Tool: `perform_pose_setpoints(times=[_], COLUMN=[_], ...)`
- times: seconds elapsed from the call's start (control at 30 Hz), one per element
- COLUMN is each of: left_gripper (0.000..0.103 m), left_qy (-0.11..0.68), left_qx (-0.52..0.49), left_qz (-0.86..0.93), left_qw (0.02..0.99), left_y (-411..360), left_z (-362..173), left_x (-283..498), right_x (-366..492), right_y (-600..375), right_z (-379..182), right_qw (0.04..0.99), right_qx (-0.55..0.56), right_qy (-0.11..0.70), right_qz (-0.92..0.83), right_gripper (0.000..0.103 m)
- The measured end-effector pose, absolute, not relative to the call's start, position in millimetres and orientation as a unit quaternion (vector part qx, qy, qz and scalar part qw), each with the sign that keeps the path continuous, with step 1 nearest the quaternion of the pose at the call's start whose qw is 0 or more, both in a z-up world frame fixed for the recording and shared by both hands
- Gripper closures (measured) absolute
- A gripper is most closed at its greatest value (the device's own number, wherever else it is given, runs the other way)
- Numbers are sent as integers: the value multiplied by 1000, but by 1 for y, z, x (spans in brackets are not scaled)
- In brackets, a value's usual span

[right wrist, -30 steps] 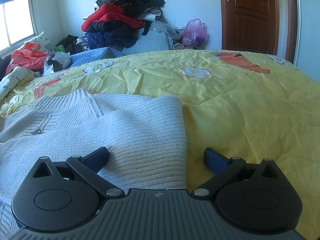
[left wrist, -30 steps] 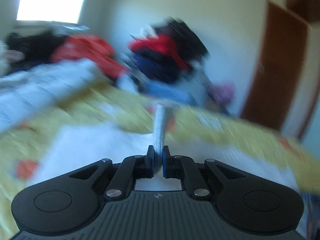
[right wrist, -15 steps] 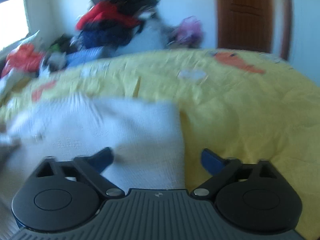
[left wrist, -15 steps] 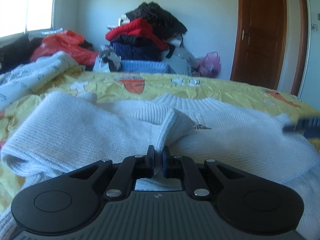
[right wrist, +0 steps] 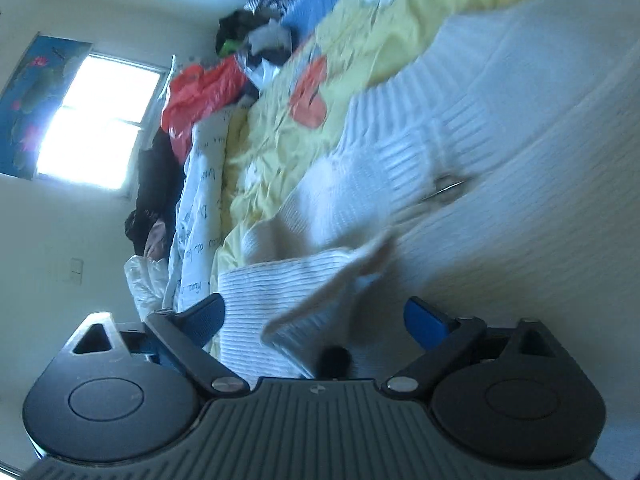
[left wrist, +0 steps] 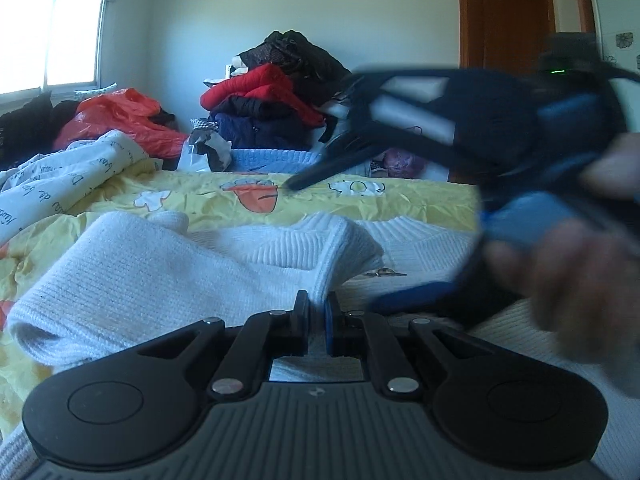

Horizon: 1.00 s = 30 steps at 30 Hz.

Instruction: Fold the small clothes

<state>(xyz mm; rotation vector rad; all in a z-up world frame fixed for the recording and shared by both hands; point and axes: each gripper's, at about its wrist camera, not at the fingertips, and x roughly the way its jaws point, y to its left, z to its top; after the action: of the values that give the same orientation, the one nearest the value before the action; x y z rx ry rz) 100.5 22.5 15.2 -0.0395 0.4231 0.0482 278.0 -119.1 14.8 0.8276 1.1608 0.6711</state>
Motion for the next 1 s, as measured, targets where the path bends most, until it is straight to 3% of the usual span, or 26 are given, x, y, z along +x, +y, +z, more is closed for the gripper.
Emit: perform_pose_setpoints(times=[0.07, 0.13, 0.2, 0.27, 0.3, 0.33, 0.37, 0.77, 0.87, 0.93, 1.0], left_gripper=[96, 95, 90, 65, 29, 5, 1, 0, 0, 0, 0], left_qy=[210, 220, 222, 217, 211, 200, 176, 158, 156, 157, 159], left_qx=[-24, -36, -52, -71, -81, -91, -102, -119, -117, -116, -117], left_qz=[23, 28, 31, 37, 44, 53, 63, 89, 91, 93, 95], left_qw=[977, 974, 973, 973, 973, 974, 977, 976, 977, 976, 976], left_y=[24, 28, 34, 40, 43, 46, 50, 57, 55, 55, 56], left_z=[15, 14, 14, 15, 16, 18, 19, 21, 20, 20, 20], left_x=[100, 102, 102, 100, 98, 95, 89, 82, 83, 83, 84], right_x=[281, 282, 279, 277, 277, 276, 276, 281, 279, 274, 270], right_y=[-108, -102, -103, -108, -113, -117, -124, -250, -259, -249, -231], right_z=[10, 6, 6, 11, 13, 17, 21, 71, 55, 43, 32], right_qw=[710, 714, 723, 733, 737, 740, 744, 784, 761, 749, 744], right_qx=[363, 350, 341, 339, 340, 340, 340, 373, 384, 379, 373], right_qy=[529, 537, 528, 513, 506, 498, 492, 418, 450, 470, 478], right_qz=[290, 282, 286, 291, 293, 296, 299, 267, 266, 273, 282], right_gripper=[40, 79, 89, 90, 91, 91, 91, 94, 81, 47, 41])
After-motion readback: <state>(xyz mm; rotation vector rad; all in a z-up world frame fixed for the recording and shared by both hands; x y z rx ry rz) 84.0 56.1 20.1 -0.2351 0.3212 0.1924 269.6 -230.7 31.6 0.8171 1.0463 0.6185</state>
